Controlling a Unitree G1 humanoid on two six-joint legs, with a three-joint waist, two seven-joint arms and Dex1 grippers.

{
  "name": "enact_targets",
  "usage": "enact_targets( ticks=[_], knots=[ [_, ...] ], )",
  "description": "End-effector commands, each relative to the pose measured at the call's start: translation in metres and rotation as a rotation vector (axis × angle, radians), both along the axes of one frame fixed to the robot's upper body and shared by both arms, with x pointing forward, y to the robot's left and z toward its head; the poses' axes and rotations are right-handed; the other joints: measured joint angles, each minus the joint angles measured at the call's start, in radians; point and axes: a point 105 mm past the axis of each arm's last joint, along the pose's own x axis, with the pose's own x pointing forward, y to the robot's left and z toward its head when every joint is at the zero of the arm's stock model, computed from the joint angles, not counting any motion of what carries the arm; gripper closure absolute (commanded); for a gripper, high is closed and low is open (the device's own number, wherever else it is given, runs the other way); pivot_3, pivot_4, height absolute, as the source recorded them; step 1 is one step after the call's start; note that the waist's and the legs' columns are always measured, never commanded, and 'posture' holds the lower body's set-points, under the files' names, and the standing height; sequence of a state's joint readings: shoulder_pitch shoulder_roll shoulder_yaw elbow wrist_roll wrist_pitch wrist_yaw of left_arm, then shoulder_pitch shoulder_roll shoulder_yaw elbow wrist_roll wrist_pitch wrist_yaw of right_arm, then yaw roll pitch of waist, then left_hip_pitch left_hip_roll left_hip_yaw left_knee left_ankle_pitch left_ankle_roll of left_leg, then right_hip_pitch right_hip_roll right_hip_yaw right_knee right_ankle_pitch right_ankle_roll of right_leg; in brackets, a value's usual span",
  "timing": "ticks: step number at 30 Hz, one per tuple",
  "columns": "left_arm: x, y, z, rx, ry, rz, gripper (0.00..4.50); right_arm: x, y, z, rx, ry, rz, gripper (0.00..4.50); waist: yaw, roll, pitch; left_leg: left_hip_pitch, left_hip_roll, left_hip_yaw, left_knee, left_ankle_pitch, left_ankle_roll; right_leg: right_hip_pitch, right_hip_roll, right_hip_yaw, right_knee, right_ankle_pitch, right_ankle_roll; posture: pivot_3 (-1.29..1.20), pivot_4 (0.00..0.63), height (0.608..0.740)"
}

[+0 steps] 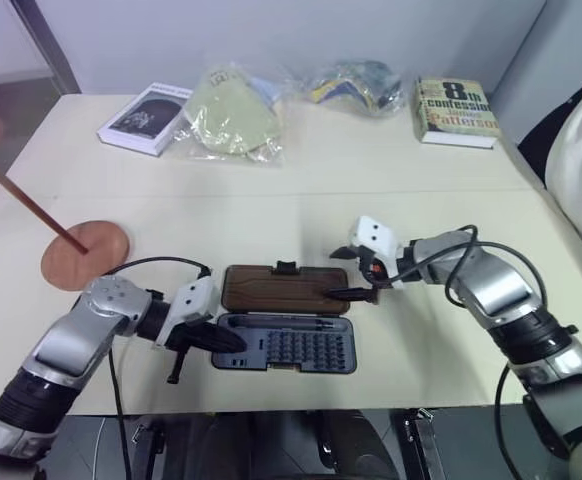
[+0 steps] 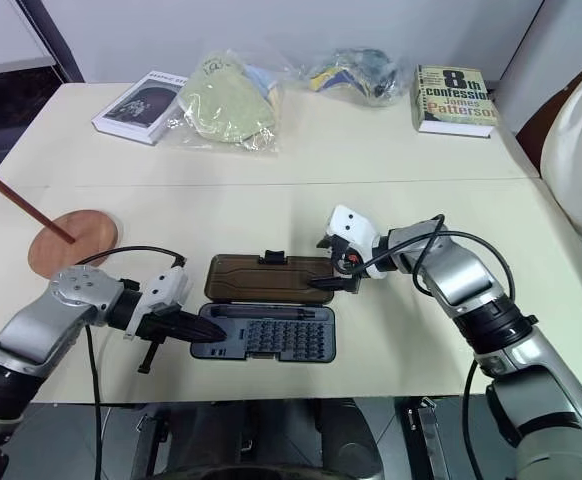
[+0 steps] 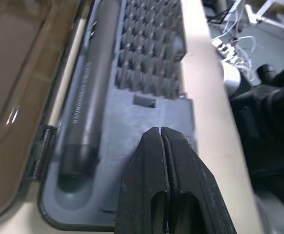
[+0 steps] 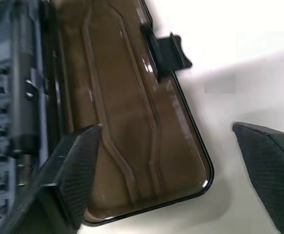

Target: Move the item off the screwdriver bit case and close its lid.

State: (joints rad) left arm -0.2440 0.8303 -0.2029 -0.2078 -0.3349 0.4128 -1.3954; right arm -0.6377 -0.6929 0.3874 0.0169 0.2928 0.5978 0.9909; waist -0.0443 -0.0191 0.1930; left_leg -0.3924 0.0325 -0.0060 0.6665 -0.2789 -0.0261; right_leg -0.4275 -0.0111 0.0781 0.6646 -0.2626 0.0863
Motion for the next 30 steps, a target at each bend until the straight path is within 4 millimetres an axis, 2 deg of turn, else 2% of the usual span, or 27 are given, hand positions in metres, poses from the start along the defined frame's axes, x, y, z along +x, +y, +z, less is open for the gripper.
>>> enact_targets(
  ticks=[1,6,16,21,24,27,30],
  knots=[
    [-0.004,0.001,-0.002,0.007,-0.007,-0.015,4.50,0.010,0.007,0.006,-0.007,-0.054,0.014,1.91,-0.002,0.000,0.000,0.000,0.000,0.000,0.000,0.000,0.000,0.000,0.000,0.000,0.000,0.000,0.000,0.00,0.150,0.737],
    [-0.006,0.003,-0.005,0.007,0.012,0.009,4.50,0.017,0.010,-0.011,-0.073,-0.078,0.032,4.45,-0.001,0.000,-0.001,0.001,0.000,0.000,0.000,0.000,0.000,0.000,0.000,0.000,0.000,0.000,0.000,0.00,0.150,0.737],
    [-0.002,0.003,-0.008,0.010,0.009,0.036,4.50,0.014,0.013,-0.020,-0.112,-0.116,0.084,4.45,-0.012,-0.002,-0.002,0.004,0.001,0.000,0.000,0.000,0.000,0.002,0.001,0.000,0.001,0.000,-0.001,0.00,0.150,0.737],
    [0.004,0.013,-0.016,0.022,0.020,0.102,4.50,0.016,0.013,-0.021,-0.147,-0.181,0.106,4.45,-0.017,-0.002,-0.004,0.004,0.001,0.000,0.000,0.000,0.000,0.003,0.001,0.000,0.001,0.000,-0.001,0.00,0.150,0.737],
    [0.006,0.016,-0.021,0.023,0.033,0.130,4.50,0.017,0.013,-0.013,-0.162,-0.243,0.107,4.45,-0.018,-0.001,-0.005,0.005,0.001,0.000,0.000,0.000,0.000,0.004,0.001,0.000,0.002,0.000,-0.001,0.00,0.150,0.737],
    [0.009,0.017,-0.024,0.024,0.032,0.147,4.50,0.015,0.013,0.004,-0.169,-0.333,0.102,4.45,-0.018,-0.001,-0.005,0.006,0.001,0.000,0.000,0.000,0.000,0.004,0.001,0.000,0.001,0.000,-0.001,0.00,0.150,0.737],
    [0.010,0.017,-0.025,0.012,0.034,0.165,4.50,0.004,0.013,0.022,-0.178,-0.427,0.117,4.45,-0.012,-0.001,-0.005,0.005,0.000,0.000,0.000,0.000,0.000,0.004,0.001,0.000,0.001,0.000,-0.001,0.00,0.150,0.737]
  ],
)
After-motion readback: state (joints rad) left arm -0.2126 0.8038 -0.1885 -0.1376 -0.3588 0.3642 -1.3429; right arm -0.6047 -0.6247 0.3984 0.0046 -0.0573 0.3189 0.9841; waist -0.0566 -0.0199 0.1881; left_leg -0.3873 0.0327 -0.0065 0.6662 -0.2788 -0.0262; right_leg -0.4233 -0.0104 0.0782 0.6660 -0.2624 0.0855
